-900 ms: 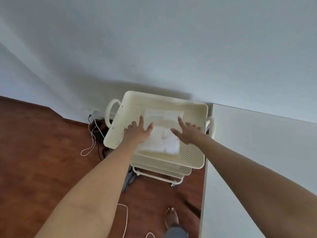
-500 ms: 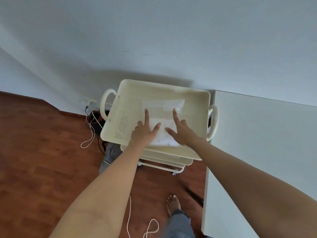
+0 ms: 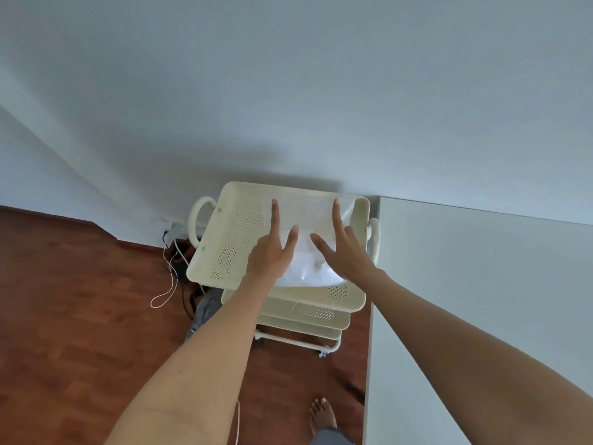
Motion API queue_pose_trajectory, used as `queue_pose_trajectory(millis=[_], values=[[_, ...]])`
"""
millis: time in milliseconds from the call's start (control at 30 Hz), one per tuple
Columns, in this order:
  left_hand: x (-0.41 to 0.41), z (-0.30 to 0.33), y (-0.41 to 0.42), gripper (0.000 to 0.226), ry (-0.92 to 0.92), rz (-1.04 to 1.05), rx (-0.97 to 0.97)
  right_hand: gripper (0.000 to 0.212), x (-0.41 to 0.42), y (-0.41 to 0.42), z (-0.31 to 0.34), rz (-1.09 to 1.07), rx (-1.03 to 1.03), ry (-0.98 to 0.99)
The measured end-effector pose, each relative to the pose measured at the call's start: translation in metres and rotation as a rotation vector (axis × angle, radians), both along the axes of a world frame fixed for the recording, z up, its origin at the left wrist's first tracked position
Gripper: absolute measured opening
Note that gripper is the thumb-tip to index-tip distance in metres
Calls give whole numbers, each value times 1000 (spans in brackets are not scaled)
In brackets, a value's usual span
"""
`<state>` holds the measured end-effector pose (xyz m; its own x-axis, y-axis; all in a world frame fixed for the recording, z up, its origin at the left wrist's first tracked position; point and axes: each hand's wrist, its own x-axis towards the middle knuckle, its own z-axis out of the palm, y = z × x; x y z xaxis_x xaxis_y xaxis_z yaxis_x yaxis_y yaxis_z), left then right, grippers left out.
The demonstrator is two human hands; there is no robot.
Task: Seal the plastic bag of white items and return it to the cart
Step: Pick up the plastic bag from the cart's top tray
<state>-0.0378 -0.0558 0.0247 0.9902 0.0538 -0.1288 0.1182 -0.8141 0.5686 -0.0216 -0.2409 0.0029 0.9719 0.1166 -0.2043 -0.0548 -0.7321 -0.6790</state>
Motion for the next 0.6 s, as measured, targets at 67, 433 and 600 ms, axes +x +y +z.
queue_pose_trajectory(millis=[67,433,600], values=[[-4,13,-9,73,-47,-9,-19,90,-4,-8,13,-18,26,-67],[-19,83,-79,78,-239,-118,-45,94,-39,-87,92,-276,210,-306],[-29,100,-127,76,-295,-171,-16,95,-59,-137,113,-286,166,-363]])
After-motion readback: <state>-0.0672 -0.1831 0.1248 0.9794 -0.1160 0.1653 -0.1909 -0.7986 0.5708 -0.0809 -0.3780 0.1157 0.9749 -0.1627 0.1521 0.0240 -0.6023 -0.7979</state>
